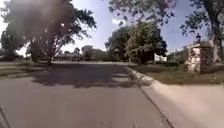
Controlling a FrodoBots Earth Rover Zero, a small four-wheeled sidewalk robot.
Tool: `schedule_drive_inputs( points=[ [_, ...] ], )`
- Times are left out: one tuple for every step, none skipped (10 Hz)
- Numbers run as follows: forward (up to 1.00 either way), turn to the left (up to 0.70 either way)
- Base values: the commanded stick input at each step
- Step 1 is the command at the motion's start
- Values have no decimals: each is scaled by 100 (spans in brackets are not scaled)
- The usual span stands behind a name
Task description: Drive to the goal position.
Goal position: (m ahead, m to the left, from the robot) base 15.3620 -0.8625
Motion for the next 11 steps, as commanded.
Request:
schedule_drive_inputs(
  points=[
    [70, -35],
    [70, -35],
    [70, -35],
    [70, -35],
    [70, -35],
    [70, -29],
    [70, 0],
    [70, 0],
    [70, 0],
    [70, 0],
    [70, 0]
  ],
)
